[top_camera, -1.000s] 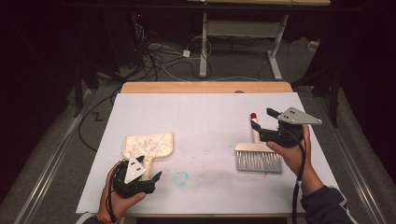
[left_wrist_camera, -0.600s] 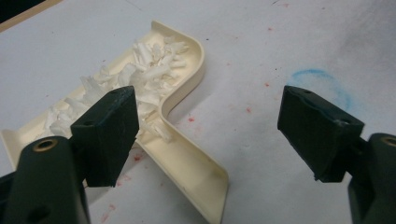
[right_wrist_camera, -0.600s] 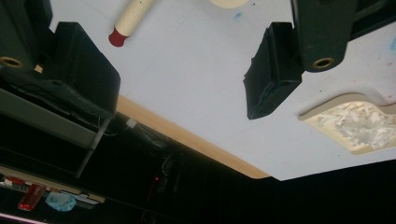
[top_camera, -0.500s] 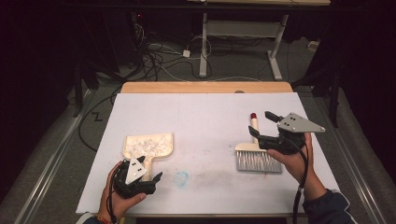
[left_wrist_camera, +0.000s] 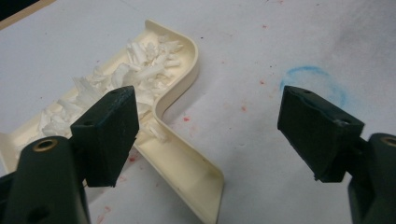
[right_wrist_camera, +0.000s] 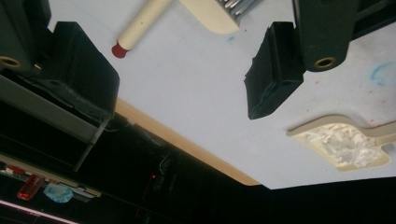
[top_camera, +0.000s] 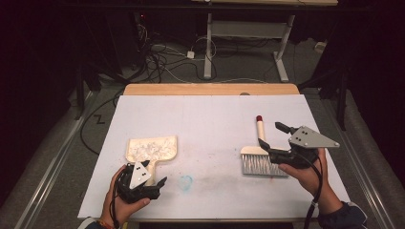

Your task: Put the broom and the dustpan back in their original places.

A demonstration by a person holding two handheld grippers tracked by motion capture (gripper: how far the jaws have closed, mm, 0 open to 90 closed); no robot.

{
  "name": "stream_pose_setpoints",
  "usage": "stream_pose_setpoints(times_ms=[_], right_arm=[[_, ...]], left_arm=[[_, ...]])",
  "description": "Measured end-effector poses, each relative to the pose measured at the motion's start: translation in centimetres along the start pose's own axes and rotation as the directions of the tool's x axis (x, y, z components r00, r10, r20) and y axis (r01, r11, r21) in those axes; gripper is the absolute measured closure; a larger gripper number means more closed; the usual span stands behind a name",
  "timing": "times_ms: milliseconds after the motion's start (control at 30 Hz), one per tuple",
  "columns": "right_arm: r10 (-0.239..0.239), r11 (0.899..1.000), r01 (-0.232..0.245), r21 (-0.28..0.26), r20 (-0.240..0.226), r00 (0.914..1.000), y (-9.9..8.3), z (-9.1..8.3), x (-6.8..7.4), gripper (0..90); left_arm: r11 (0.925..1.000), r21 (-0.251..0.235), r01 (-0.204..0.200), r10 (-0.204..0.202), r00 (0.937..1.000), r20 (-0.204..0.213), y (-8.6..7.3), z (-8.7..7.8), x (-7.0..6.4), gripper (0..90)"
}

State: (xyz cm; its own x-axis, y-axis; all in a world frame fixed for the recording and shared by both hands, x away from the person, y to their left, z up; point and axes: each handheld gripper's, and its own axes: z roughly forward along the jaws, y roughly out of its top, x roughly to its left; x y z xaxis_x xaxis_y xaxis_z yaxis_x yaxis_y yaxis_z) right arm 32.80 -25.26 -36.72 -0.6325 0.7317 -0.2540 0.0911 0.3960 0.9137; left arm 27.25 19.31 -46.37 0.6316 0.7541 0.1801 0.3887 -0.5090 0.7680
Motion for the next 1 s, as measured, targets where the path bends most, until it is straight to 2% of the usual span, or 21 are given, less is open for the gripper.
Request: stream_pose_setpoints(times_ms=[100,167,233,333,533,567,667,767,800,967,1000], right_arm=[[-0.019,1.000,0.019,0.002,0.012,0.9997,-0.6,-0.5,0.1,25.8],[-0.006,1.000,0.006,-0.002,-0.011,0.9999,-1.1,-0.8,0.0,25.8],[-0.006,1.000,0.006,0.002,-0.008,0.9999,-1.6,-0.9,0.0,25.2],[0.000,1.000,-0.001,0.020,0.006,1.0000,-2.3,-1.1,-0.1,24.4],[-0.006,1.000,0.005,0.017,0.045,0.9990,-3.6,-1.7,-0.2,24.2],[-0.003,1.000,0.002,0.019,0.045,0.9990,-3.8,-1.8,-0.2,24.3],[-0.010,1.000,0.008,0.028,0.051,0.9987,-4.3,-2.1,-0.2,24.3],[-0.008,0.999,0.006,0.038,0.056,0.9984,-4.9,-2.3,-0.2,24.4],[-0.010,0.999,0.008,0.043,0.056,0.9984,-5.1,-2.3,-0.2,24.4],[-0.020,0.998,0.017,0.056,0.070,0.9974,-6.1,-2.7,-0.1,24.4],[-0.021,0.998,0.017,0.061,0.073,0.9971,-6.4,-2.8,-0.1,24.4]], left_arm=[[1.0000,0.002,-0.003,0.003,1.0000,0.000,0.0,0.0,0.0,20.3],[1.0000,0.006,-0.006,0.006,1.0000,0.000,0.0,0.1,-0.1,20.2],[0.9999,0.005,-0.009,0.009,1.0000,-0.001,0.0,0.2,-0.1,20.2],[0.9999,0.008,-0.014,0.014,0.9999,-0.001,0.1,0.2,-0.2,20.2],[0.9996,0.011,-0.025,0.025,0.9997,0.001,0.3,0.4,-0.2,20.2],[0.9993,0.007,-0.038,0.038,0.9993,-0.003,0.3,0.4,-0.2,20.2],[0.9995,0.012,-0.029,0.029,0.9996,0.005,0.3,0.5,-0.2,20.2],[0.9993,0.005,-0.038,0.038,0.9993,0.001,0.4,0.6,-0.2,20.2],[0.9996,0.010,-0.025,0.025,0.9997,0.008,0.4,0.6,-0.2,20.2],[0.9992,0.006,-0.039,0.039,0.9992,0.004,0.5,0.8,-0.2,20.2],[0.9995,0.011,-0.028,0.028,0.9996,0.009,0.5,0.8,-0.3,20.2]])
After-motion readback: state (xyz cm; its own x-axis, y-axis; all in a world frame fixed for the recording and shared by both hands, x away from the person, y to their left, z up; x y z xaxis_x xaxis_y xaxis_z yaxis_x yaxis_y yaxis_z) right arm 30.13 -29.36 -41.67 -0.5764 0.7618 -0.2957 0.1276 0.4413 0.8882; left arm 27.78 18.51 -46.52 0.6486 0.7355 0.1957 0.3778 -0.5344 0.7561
